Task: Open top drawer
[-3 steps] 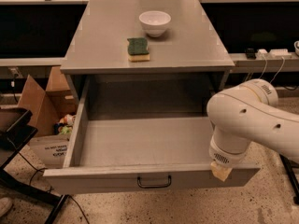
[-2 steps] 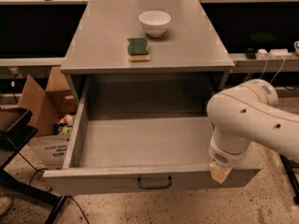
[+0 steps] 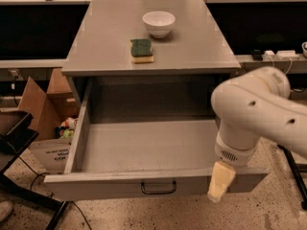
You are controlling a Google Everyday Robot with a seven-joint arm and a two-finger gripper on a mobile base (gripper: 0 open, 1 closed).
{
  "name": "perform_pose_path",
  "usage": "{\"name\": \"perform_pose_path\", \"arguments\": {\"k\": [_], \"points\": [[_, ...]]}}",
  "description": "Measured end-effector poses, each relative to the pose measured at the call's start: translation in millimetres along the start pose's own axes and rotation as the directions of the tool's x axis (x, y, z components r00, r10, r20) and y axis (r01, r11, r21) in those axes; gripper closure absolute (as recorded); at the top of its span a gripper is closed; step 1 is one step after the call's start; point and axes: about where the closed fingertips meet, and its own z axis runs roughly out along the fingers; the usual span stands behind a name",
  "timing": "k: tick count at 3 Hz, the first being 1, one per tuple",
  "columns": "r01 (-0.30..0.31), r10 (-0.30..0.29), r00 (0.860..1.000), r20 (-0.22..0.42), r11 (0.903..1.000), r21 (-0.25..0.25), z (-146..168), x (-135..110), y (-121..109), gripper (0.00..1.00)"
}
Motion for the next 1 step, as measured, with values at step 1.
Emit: {"name": "perform_pose_path", "arguments": {"k": [1], "points": [[0.116, -0.117, 0.993, 0.034, 0.9927, 0.032, -73.8, 9.7, 0.3, 0.0]]}}
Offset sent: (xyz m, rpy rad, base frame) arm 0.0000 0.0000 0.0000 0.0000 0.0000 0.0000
